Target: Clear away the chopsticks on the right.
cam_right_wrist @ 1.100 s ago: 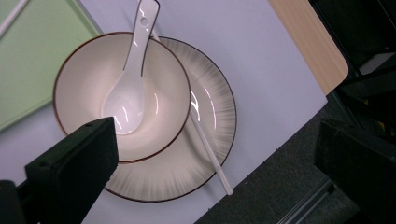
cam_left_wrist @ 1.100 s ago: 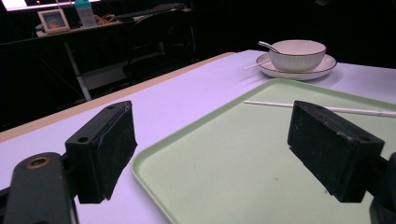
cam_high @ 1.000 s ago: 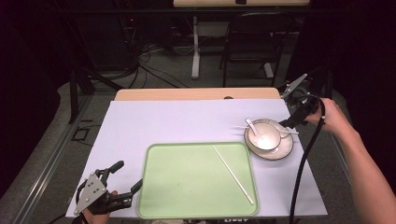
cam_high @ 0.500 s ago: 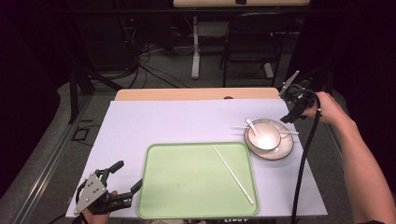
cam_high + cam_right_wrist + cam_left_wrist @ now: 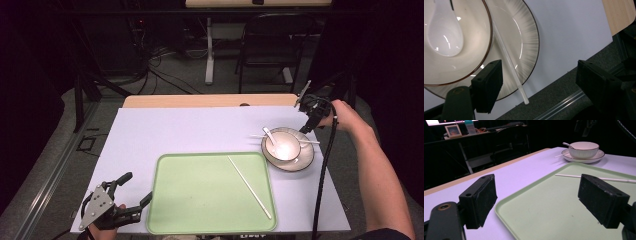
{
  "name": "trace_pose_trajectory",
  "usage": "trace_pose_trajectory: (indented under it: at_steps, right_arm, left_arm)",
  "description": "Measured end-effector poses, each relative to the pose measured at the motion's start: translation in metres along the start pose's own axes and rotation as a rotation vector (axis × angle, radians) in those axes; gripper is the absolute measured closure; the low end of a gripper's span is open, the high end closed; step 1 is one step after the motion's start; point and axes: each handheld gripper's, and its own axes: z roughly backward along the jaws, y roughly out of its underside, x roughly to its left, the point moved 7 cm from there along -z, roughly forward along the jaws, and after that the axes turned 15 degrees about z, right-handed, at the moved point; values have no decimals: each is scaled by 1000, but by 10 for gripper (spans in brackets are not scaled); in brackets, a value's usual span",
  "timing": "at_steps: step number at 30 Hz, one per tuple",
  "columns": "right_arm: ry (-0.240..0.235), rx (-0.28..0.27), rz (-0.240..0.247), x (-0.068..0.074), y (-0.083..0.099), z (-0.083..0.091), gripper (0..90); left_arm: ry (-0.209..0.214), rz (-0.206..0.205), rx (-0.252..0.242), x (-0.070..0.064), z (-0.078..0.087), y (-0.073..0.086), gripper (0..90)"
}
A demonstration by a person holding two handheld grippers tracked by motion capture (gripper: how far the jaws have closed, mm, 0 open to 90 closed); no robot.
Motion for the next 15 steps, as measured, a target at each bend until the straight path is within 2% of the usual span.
trace_pose_trajectory:
  at_steps: [3, 5, 6, 8, 10, 11, 14, 15]
  right_arm:
    - [-3, 19, 19, 1, 0, -8, 229]
    - [-28, 38, 31, 3, 1, -12, 261]
    - [-14, 33, 29, 3, 1, -14, 274]
    - [-23, -7, 10, 5, 3, -23, 307]
    - [-23, 6, 12, 5, 7, -27, 336]
    - [-30, -13, -7, 7, 8, -32, 349]
    - [-60, -38, -5, 12, 10, -37, 403]
    - [-58, -50, -10, 13, 10, -38, 415]
  left_arm:
    - [1, 0, 0, 0, 0, 0, 153]
    - [1, -2, -2, 0, 0, 0, 153]
    - [1, 0, -2, 0, 0, 0, 153]
    - [2, -2, -1, 0, 0, 0, 153]
    - [1, -2, 0, 0, 0, 0, 153]
    - [1, 0, 0, 0, 0, 0, 153]
    - [-1, 2, 1, 0, 0, 0, 153]
    - [0, 1, 1, 0, 0, 0, 153]
